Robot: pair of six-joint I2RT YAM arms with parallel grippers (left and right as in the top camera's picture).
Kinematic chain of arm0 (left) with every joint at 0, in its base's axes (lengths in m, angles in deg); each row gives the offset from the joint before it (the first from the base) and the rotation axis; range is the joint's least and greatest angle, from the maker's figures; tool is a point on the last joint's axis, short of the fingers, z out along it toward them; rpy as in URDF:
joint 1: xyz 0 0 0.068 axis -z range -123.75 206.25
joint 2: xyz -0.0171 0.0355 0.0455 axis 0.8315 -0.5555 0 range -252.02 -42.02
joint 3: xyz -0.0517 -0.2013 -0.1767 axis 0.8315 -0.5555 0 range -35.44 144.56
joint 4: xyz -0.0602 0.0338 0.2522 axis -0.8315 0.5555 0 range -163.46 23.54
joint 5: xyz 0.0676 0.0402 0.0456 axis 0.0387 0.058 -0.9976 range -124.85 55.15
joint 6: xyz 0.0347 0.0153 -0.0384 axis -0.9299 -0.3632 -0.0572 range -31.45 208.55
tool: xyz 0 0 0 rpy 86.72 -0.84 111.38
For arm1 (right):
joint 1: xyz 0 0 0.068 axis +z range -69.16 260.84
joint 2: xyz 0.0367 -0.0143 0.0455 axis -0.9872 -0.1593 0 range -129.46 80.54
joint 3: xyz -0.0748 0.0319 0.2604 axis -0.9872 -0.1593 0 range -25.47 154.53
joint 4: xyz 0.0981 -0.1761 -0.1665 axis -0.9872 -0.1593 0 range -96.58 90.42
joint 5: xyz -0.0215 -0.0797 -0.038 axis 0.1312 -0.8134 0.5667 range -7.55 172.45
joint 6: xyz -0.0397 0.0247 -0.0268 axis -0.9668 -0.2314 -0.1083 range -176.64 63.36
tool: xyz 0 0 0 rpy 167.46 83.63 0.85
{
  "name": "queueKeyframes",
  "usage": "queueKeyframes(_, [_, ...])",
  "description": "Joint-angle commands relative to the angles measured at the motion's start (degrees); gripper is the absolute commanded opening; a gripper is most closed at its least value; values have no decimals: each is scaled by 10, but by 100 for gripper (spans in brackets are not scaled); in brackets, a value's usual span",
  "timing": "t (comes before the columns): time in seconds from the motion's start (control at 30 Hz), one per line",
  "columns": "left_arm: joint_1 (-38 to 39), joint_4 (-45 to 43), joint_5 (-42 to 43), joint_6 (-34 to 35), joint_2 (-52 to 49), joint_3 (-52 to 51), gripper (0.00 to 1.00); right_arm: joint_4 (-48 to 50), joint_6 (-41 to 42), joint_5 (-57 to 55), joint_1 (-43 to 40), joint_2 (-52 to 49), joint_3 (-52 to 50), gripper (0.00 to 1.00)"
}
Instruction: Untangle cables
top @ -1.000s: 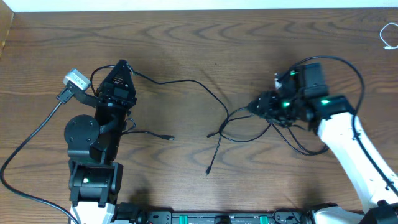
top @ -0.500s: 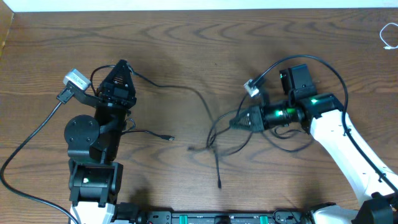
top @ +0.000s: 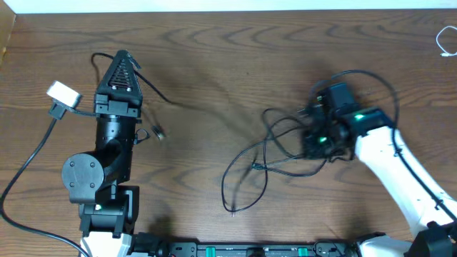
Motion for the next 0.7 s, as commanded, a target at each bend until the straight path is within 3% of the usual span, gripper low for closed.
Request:
queueKeyframes(0.0, [-4,-5,9,9,6,15,7,20,185,-244,-95,7,1,1])
queueKeyframes(0.13, [-17,-4,9,9,10,15,7,53,104,-150,-175,7,1,1])
queueKeyframes(0.33, [-19,86,44,-4,8,15,7,57,-26,30,-185,7,1,1])
queueKeyframes(0.4, [-19,143,68,-37,5,15,7,63,-49,67,-179,7,1,33])
queueKeyframes(0.43, [-19,177,77,-49,3,15,7,64,-48,61,-173,5,1,43])
queueKeyframes(0.47, [-19,235,94,-56,-2,15,7,60,-33,46,-163,1,1,71])
queueKeyframes(0.53, [-18,276,116,-66,-8,15,8,54,-24,38,-147,-7,0,99])
queueKeyframes(0.67, [-11,329,162,-78,-30,14,7,60,4,10,-112,-28,-6,99])
